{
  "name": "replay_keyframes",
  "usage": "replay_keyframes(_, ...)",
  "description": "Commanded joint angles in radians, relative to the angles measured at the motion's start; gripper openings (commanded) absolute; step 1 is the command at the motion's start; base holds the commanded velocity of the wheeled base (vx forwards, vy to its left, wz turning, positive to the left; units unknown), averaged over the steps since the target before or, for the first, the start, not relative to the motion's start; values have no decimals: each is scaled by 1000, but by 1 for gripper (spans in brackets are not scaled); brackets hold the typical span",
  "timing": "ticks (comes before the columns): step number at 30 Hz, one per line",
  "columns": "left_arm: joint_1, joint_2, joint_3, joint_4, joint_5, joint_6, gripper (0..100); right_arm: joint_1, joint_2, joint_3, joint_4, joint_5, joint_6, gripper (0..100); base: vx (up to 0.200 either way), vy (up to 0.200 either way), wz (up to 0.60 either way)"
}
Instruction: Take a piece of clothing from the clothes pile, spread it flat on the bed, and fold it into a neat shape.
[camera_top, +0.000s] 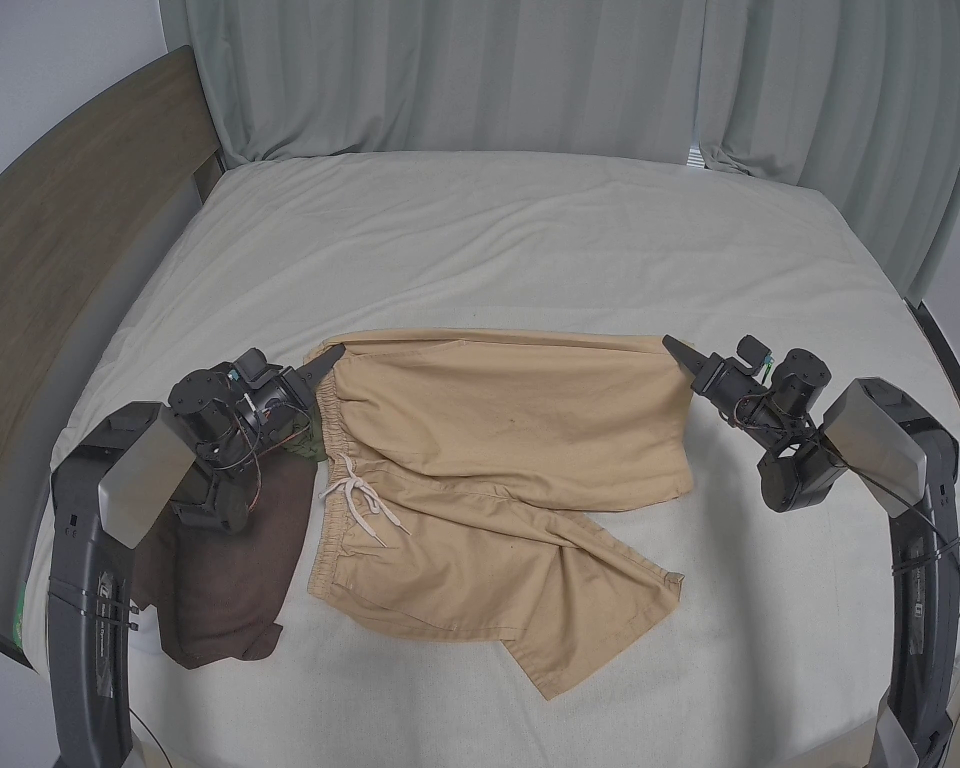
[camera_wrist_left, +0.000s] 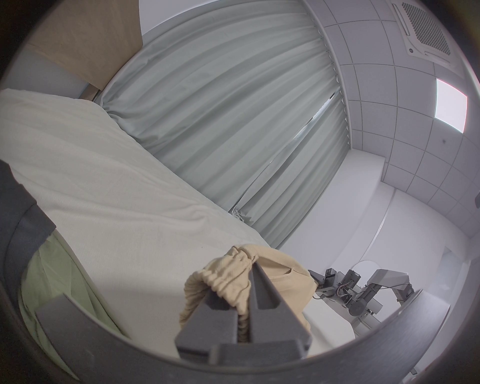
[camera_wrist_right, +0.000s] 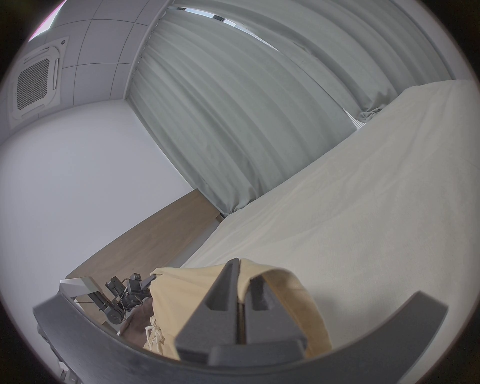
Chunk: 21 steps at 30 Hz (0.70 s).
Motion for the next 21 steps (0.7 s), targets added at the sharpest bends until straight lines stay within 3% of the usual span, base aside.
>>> replay_keyframes(1,0,18,-13,0,-2,-11,0,1,18,-26,5,1,0,0,0,0,0)
replay_keyframes(3,0,18,-14,0,-2,-17,0,1,18,-32,7,1,0,0,0,0,0)
replay_keyframes(4,0,19,-14,0,-2,-18,100,1,18,-33,7,1,0,0,0,0,0)
replay_keyframes(6,0,25,-17,0,-5,-20,100,1,20,-33,7,1,0,0,0,0,0)
replay_keyframes(7,0,27,-19,0,-8,-23,100,1,20,-33,7,1,0,100,0,0,0)
replay_keyframes(15,-14,4,2,-2,0,-101,100,1,18,-32,1,-30,-11,100,0,0,0)
replay_keyframes(21,-6,-62,125,-2,3,-101,100,11,-75,112,-8,-30,-74,100,0,0,0)
